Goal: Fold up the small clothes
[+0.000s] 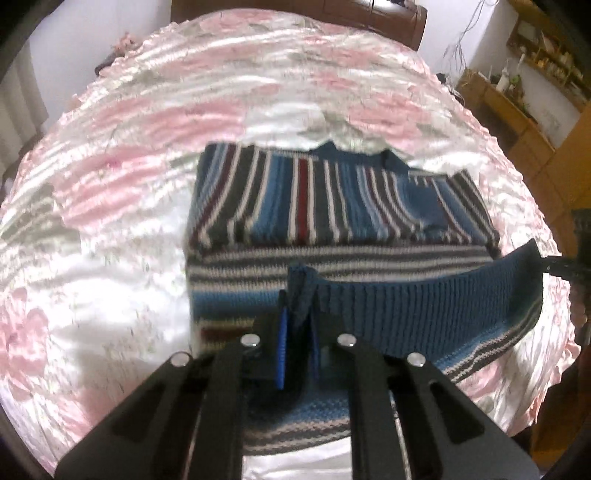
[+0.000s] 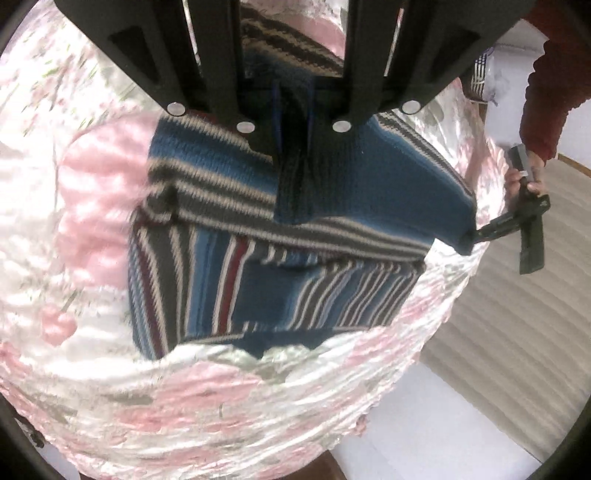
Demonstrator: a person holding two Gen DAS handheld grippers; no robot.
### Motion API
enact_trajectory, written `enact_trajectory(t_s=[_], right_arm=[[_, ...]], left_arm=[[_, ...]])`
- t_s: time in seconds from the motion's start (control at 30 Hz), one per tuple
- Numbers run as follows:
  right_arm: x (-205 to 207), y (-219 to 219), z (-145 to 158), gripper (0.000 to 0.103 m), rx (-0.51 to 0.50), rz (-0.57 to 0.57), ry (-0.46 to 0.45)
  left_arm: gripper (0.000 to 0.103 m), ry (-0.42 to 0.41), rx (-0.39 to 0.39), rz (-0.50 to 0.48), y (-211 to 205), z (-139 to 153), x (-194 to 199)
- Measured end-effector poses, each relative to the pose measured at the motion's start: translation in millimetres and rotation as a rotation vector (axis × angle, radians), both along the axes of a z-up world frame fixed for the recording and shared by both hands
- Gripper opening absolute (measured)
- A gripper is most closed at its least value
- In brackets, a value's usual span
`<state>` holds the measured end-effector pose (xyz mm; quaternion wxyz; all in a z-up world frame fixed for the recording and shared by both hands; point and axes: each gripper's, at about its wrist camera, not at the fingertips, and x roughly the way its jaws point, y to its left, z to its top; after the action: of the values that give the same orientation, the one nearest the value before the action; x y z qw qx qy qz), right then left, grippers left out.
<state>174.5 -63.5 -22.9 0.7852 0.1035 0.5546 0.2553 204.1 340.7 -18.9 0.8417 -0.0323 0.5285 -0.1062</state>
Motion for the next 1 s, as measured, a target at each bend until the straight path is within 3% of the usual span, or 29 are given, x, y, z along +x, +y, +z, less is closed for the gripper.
enact_trajectory(t_s=[0.63,0.9,1.0], right_arm=[[138,-8,13,0.01,-0.055,-0.14,-0.022],[208,-12,-14,0.01,-0.103,-0.232,0.003],[223,-15,-29,0.01,-0.12,-0.25,0.031]], left_arm=[[0.009,-0.06,-0.056,0.131,-2,11,143],[0.009,-0.062,0.021,0.156,-16,-12,205],[0.004,-0.044,0.089,0.19,-14,-28,223]])
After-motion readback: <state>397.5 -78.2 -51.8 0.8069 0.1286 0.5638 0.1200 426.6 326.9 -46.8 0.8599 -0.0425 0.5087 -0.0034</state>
